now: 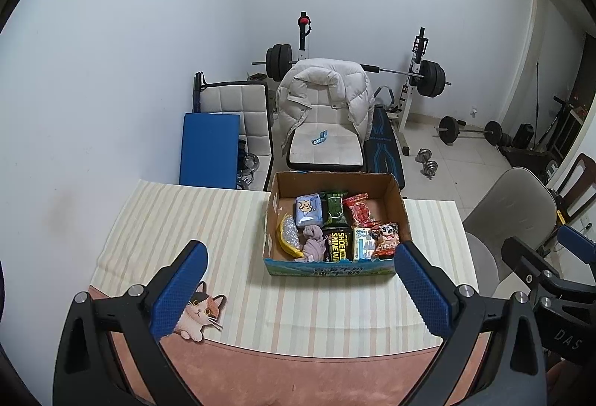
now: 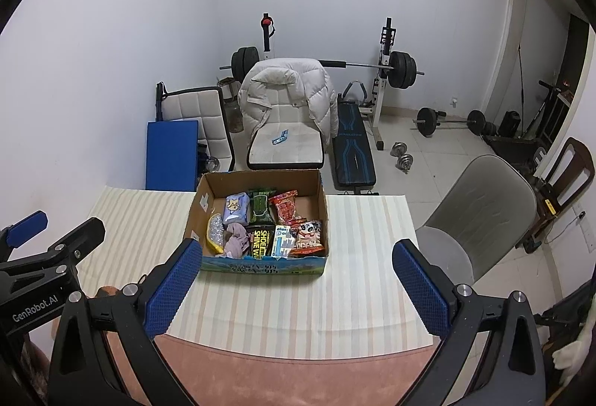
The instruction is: Organize soft objects
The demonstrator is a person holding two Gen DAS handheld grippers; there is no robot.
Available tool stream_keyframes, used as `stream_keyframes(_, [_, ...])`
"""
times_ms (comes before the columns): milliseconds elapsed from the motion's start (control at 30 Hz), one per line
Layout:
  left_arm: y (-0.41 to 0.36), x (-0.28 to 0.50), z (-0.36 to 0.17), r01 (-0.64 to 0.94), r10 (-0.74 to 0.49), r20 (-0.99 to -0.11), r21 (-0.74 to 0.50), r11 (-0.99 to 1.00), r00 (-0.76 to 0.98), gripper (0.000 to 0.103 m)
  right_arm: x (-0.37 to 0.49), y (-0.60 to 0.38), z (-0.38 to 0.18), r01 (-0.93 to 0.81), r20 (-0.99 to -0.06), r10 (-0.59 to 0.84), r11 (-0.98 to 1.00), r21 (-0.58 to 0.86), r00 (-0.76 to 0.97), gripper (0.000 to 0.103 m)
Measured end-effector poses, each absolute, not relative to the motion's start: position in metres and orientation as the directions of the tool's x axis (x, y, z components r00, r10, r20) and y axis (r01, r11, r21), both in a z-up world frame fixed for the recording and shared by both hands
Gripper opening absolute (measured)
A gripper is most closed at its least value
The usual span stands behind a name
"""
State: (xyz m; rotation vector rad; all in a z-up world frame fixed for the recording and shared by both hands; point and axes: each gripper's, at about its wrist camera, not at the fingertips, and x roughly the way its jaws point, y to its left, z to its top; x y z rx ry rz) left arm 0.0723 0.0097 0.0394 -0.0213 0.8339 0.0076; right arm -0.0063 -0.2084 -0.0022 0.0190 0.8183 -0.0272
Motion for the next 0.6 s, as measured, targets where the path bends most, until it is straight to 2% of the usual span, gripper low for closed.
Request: stream_keyframes(600, [0.0084,0.0757,0.0388,-0.026,0.015,-0.738,-0.004,1.000,0.675,0.103,-0.0015,-0.2150,0.0036,0.035,-0.728,-0.020,0.999,0.006,0.685,0.103])
